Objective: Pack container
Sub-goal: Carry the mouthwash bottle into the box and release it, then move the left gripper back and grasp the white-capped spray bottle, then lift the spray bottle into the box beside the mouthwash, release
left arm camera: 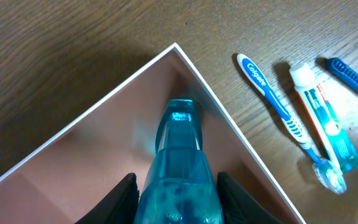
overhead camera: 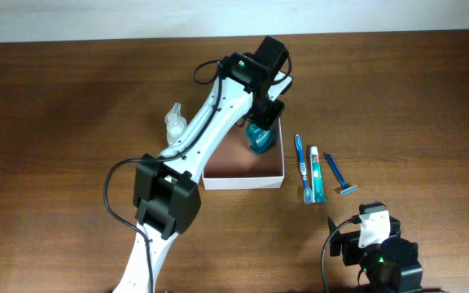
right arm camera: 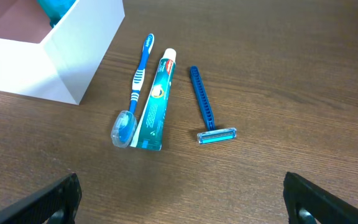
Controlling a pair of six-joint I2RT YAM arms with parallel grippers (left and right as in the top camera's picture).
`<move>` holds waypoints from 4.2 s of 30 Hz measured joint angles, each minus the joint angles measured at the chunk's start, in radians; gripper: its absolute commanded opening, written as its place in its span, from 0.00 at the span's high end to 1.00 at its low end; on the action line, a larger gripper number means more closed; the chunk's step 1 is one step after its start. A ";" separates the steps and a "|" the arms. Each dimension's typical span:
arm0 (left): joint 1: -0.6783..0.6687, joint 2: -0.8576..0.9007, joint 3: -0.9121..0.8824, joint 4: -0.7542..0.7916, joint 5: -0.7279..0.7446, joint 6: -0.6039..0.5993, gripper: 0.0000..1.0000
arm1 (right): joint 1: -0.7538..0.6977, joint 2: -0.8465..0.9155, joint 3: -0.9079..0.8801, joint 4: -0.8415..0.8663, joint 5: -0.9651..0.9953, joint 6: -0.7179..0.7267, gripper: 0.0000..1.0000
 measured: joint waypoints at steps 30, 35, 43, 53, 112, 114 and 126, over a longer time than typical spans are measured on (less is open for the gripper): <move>0.112 -0.219 0.385 -0.410 -0.062 -0.046 0.01 | 0.000 0.000 0.000 0.000 0.000 0.000 0.01; 0.216 -0.367 0.245 -0.414 -0.107 -0.049 0.01 | 0.000 0.000 0.000 0.000 0.000 0.000 0.01; 0.330 -0.372 -0.104 -0.309 -0.117 -0.049 0.01 | 0.000 0.000 0.000 0.000 0.000 0.000 0.01; 0.333 -0.364 -0.434 -0.056 -0.135 -0.064 0.04 | 0.000 0.000 0.000 0.000 0.000 0.000 0.01; 0.270 -0.315 0.088 -0.371 -0.146 -0.165 0.91 | 0.000 0.000 0.000 0.000 0.000 0.000 0.01; 0.227 -0.315 0.090 -0.369 -0.138 -0.165 0.91 | 0.000 0.000 0.000 0.000 0.000 0.000 0.01; 0.085 -0.273 -0.140 -0.097 -0.096 -0.184 0.90 | 0.000 0.000 0.000 0.000 0.000 0.000 0.01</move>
